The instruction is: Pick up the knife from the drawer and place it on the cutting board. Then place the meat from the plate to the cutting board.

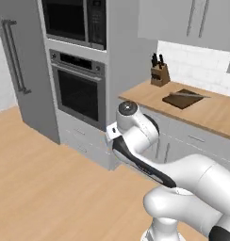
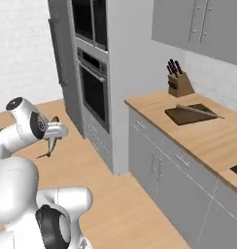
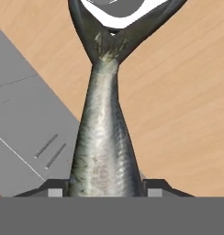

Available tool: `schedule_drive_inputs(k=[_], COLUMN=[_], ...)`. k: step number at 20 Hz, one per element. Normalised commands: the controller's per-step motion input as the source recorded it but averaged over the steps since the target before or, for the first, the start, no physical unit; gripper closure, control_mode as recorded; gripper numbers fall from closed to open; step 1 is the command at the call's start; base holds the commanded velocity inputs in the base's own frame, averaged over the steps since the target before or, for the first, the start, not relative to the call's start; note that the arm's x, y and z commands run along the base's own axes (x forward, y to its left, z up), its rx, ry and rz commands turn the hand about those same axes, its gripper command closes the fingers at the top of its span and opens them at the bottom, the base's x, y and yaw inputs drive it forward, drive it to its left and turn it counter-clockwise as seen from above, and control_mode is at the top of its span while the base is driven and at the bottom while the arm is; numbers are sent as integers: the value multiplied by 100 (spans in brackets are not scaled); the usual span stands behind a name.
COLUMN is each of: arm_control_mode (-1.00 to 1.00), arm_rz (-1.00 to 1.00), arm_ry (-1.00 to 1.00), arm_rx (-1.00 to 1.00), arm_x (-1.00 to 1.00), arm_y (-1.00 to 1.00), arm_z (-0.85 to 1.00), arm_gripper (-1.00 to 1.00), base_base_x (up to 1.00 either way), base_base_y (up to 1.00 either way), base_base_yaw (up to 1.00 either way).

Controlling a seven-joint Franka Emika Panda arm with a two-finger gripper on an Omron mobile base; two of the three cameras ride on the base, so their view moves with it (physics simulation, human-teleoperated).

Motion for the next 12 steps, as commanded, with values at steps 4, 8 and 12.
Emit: schedule_drive_inputs(k=[4,8,12], arm_control_mode=[100,100,100], arm_rz=[0,0,0], arm_ry=[0,0,0], arm_rx=[0,0,0], arm_x=[0,0,0], arm_y=[0,0,0], arm_z=[0,0,0], arm_gripper=[100,100,100], base_base_x=[27,29,42], base_base_y=[25,36,68], base_base_yaw=[-86,-80,-69])
